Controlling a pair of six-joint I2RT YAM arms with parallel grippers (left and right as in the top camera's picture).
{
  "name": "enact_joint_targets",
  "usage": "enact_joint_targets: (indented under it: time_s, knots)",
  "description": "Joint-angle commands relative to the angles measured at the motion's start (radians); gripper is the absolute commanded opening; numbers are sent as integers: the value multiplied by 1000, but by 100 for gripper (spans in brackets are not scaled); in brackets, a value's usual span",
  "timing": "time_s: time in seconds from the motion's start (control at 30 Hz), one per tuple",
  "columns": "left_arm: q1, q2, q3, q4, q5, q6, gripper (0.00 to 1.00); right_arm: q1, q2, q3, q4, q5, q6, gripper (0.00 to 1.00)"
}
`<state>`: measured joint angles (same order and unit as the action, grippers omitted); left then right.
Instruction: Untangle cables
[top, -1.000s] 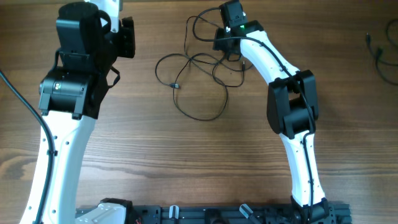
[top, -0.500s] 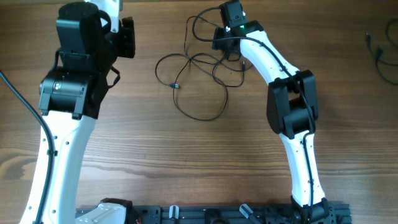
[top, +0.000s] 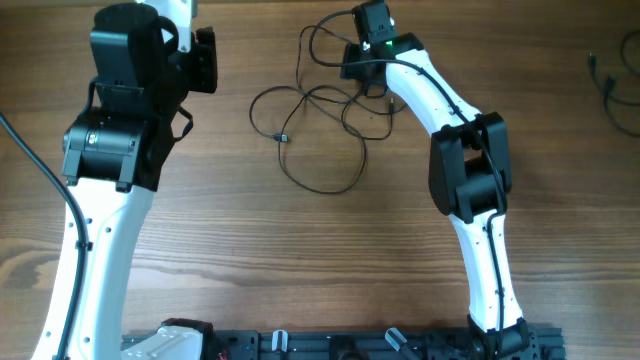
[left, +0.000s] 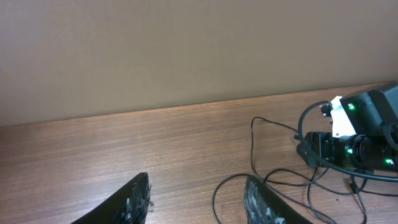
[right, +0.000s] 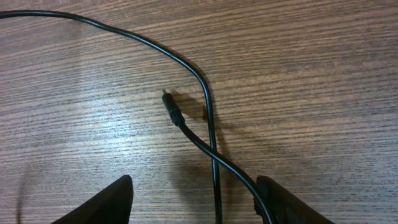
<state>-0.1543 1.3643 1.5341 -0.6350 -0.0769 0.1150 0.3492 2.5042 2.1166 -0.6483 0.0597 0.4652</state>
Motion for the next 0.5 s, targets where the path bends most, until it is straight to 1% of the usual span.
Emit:
enact_joint_targets:
  time_s: [0.0, 0.47]
  knots:
    - [8, -14, -5, 6, 16, 12, 50, 8, 42, -1, 4, -8, -20, 65]
    - [8, -14, -5, 6, 16, 11, 50, 8, 43, -18, 13, -8, -20, 66]
